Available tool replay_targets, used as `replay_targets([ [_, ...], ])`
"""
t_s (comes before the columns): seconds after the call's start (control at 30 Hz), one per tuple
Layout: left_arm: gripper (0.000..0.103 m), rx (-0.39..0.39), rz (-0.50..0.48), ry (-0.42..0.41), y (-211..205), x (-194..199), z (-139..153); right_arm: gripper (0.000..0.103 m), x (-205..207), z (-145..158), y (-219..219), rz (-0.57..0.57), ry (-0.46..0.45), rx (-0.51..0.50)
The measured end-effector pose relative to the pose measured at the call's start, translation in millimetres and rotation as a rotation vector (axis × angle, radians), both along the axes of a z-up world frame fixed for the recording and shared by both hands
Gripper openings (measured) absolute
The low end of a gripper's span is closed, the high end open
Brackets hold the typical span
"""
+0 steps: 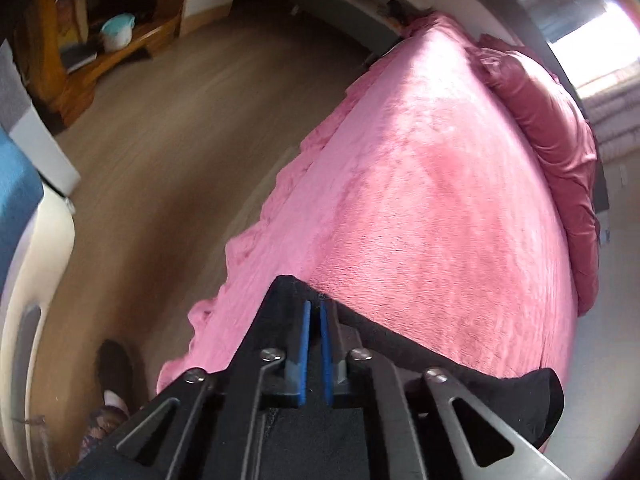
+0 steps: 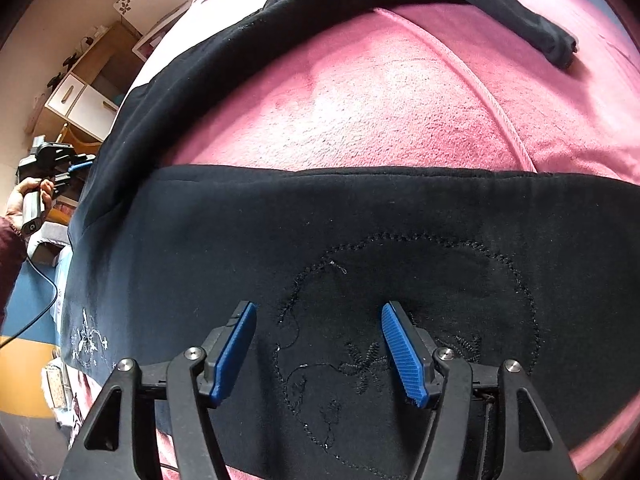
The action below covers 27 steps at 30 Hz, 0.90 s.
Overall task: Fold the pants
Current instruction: 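Close the left gripper on the embroidered waistband edge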
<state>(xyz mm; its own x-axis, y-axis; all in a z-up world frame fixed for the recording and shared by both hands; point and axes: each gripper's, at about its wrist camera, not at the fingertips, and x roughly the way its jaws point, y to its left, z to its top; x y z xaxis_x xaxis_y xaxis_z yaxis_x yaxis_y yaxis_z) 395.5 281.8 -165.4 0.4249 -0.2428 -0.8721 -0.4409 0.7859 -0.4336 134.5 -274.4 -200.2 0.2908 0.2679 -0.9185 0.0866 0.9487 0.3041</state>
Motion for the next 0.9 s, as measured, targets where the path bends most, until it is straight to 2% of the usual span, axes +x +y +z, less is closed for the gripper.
replay_targets([
  [0.2, 0.0, 0.02, -0.08, -0.224, -17, -35, 78, 0.066, -5, -2, -6, -0.011, -0.014, 0.013],
  [0.27, 0.0, 0.057, -0.068, -0.25, -18, -46, 103, 0.066, -8, -3, -8, -0.015, -0.022, 0.012],
  [0.3, 0.004, 0.047, -0.056, -0.243, -14, -47, 105, 0.066, -9, -3, -7, -0.017, -0.026, 0.008],
  [0.33, 0.016, 0.024, -0.071, -0.222, -10, -45, 101, 0.066, -11, -2, -7, -0.021, -0.032, 0.003],
  [0.37, 0.024, 0.027, -0.069, -0.192, -5, -44, 94, 0.066, -13, -1, -6, -0.029, -0.036, 0.0],
  [0.4, 0.028, 0.041, -0.048, -0.165, 0, -44, 85, 0.066, -15, 0, -7, -0.04, -0.036, -0.002],
  [0.47, 0.028, 0.038, -0.023, -0.101, 8, -47, 62, 0.066, -18, 2, -7, -0.055, -0.03, 0.003],
  [0.57, 0.032, -0.016, 0.003, -0.02, 23, -41, 25, 0.066, -18, 1, -7, -0.051, -0.017, -0.006],
  [0.7, 0.041, -0.045, 0.002, 0.04, 24, -24, -5, 0.066, -18, 0, -8, -0.059, 0.0, -0.011],
  [0.83, 0.047, -0.106, 0.019, 0.075, 20, -5, -28, 0.069, -14, -1, -1, -0.039, 0.015, -0.038],
  [0.9, 0.046, -0.13, 0.018, 0.09, 18, 1, -38, 0.071, -12, -2, 2, -0.03, 0.017, -0.046],
])
